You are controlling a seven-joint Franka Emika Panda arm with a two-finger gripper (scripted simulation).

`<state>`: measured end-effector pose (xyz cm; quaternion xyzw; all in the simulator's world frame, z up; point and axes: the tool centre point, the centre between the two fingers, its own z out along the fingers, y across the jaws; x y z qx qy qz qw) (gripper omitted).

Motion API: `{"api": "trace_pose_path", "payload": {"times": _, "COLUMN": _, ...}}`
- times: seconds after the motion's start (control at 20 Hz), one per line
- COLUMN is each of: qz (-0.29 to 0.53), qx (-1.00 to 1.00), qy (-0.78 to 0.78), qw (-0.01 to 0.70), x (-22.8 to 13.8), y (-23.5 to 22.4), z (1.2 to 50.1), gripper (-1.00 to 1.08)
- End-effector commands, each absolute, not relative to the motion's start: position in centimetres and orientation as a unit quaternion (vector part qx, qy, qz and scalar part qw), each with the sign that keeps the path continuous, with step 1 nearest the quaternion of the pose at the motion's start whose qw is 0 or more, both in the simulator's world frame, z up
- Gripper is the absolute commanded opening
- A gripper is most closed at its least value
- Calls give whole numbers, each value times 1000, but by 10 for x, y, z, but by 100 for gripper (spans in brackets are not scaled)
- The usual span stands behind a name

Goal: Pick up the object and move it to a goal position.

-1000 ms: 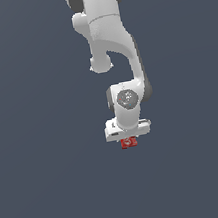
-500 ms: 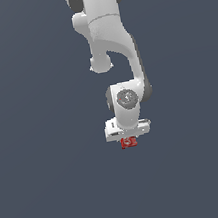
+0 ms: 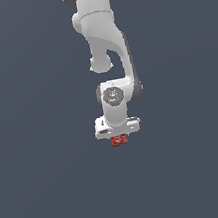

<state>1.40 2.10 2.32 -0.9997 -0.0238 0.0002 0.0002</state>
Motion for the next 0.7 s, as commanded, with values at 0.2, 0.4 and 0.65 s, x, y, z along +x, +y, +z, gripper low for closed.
{"api": "trace_pose_path", "payload": {"times": 0.2, "qz": 0, "qx": -1000, "qy": -23, "qw": 0, "x": -9, "y": -44, "z": 35, "gripper": -100}}
{"api": "trace_pose_path", "payload": {"times": 0.4, "qz": 0, "qx": -1000, "qy": -23, "qw": 0, "x": -25, "y": -90, "z": 43, "gripper": -100}}
{"api": "trace_pose_path", "payload": {"times": 0.65, "qz": 0, "qx": -1000, "qy": -23, "qw": 0, "x": -42, "y": -140, "z": 52, "gripper": -100}}
